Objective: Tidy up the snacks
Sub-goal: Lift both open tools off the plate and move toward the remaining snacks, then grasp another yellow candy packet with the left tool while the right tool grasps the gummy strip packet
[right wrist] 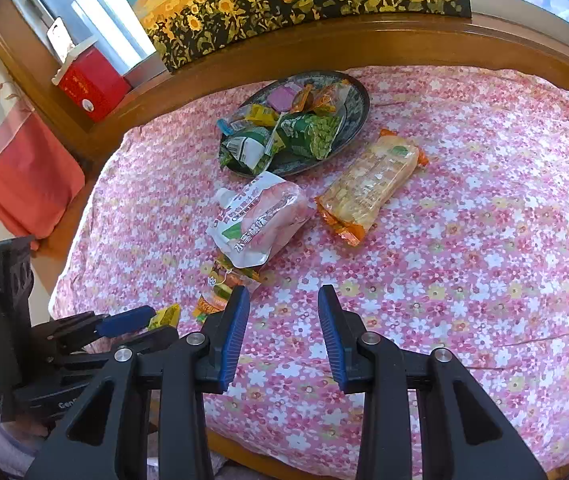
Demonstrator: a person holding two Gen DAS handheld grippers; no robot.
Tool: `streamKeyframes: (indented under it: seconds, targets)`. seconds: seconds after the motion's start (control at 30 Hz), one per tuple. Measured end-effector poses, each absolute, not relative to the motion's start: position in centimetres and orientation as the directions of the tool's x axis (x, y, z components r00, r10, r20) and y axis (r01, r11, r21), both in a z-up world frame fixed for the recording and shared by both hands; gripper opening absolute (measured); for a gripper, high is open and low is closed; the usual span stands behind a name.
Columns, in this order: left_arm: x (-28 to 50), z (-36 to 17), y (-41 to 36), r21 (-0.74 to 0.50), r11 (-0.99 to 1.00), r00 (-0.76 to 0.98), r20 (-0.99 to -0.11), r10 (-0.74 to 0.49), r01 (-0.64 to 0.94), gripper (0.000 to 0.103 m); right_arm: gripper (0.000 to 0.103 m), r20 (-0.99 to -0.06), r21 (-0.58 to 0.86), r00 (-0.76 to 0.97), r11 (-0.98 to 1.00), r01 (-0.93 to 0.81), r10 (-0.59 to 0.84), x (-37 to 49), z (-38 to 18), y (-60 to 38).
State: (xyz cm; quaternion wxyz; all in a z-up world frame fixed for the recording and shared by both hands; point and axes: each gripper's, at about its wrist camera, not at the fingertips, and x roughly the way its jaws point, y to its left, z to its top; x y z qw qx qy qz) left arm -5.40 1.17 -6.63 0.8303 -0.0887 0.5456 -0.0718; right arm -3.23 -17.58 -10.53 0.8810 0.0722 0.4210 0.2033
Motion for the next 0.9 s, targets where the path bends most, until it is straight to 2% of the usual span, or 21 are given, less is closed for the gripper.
streamKeyframes:
  seconds: [0.23,0.37,0.9]
  targets:
    - [-5.2,-7.4,0.8,-0.215,0.976,0.391,-0.896,-0.208,0.026,0.044,0.037,-0.719,0.296,0.548,0.902,-0.315,0.427,-2.9,-10.8,-16.9]
    - [-4.8,-7.6,1.3,-0.219,0.976,0.397,-0.895,-0.206,0.012,0.029,0.037,-0.723,0.294,0.541,0.901,-0.32,0.429,-2.9,-10.9,-16.6]
    - [-4.3,-6.6,2.8,-0.222,0.975,0.444,-0.873,-0.199,0.002,0.027,0.037,-0.746,0.291,0.503,0.893,-0.344,0.437,-2.3,-11.6,-15.0]
